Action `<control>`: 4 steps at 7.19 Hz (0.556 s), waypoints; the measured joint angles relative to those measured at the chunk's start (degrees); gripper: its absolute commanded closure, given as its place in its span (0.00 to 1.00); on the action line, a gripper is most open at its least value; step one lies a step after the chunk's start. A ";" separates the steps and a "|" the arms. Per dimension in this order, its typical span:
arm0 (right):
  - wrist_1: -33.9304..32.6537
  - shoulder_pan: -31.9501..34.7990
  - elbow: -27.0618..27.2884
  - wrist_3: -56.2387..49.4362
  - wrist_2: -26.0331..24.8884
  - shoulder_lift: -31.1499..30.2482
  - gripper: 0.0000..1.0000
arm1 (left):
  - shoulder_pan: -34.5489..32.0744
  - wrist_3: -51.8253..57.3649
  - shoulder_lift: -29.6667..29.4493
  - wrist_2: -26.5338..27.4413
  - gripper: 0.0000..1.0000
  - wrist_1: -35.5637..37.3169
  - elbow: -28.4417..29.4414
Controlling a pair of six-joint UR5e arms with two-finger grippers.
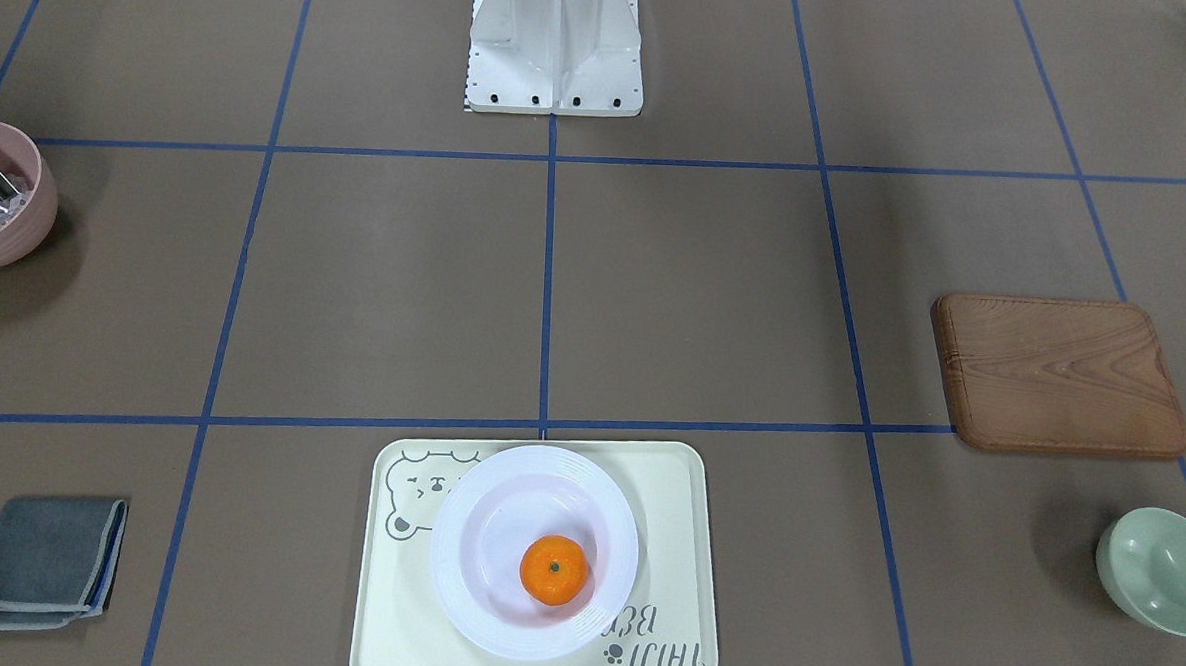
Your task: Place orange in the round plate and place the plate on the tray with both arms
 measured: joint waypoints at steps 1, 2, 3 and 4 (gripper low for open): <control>0.04 0.00 0.08 0.09 -0.12 0.03 0.00 | 0.02 -0.04 0.02 -0.04 0.02 0.14 -0.04; 0.06 0.01 0.23 0.15 -0.14 0.12 0.00 | 0.03 -0.05 0.04 -0.05 0.02 0.19 -0.06; 0.06 0.01 0.36 0.21 0.00 0.24 0.00 | 0.03 -0.04 0.04 -0.05 0.02 0.20 -0.02; 0.07 0.01 0.40 0.25 0.18 0.32 0.00 | 0.03 -0.02 0.04 -0.05 0.02 0.19 0.05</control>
